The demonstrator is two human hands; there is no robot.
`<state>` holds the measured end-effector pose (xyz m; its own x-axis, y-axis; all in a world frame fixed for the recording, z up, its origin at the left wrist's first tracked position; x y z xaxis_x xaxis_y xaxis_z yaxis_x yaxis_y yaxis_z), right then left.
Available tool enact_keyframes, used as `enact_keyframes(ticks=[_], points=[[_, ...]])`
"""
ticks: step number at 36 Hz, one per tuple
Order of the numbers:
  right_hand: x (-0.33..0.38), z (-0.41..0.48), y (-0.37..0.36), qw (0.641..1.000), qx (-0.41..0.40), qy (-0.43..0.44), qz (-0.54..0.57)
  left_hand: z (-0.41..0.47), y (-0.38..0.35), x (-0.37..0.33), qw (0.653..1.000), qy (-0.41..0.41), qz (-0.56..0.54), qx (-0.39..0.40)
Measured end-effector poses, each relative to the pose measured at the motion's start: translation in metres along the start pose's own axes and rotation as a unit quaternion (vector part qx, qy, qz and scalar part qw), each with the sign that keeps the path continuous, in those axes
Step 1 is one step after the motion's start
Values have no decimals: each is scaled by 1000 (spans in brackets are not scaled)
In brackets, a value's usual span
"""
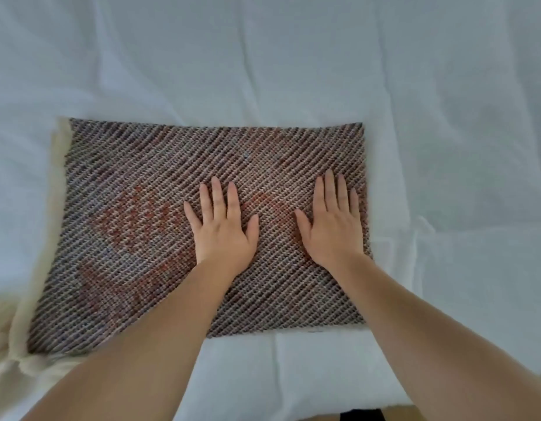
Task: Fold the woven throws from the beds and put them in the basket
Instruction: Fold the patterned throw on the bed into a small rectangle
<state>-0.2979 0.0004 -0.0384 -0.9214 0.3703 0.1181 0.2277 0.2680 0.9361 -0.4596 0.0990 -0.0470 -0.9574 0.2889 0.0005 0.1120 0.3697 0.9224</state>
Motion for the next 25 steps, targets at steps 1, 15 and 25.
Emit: enact_keyframes(ticks=[1,15,25], points=[[-8,-10,-7,1000,-1,-8,5,2,-2,1,1000,-1,6,2],[-32,-110,-37,995,-31,-75,61,-6,2,-10,999,24,8,-36],[-40,-133,-67,998,-8,39,52,-81,-35,-61,993,-110,4,-37]])
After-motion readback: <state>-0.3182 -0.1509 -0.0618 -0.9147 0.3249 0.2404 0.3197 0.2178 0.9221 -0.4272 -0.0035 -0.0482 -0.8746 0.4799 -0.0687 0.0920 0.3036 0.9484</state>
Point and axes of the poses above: each hand's wrist, its own z-axis towards the middle knuckle, its own y-axis out of the back of the hand, x = y × z, the point moved 3 cm from there along z, towards the middle knuckle, and after that the axes turned 12 degrees about y, right-handed, at the moved point
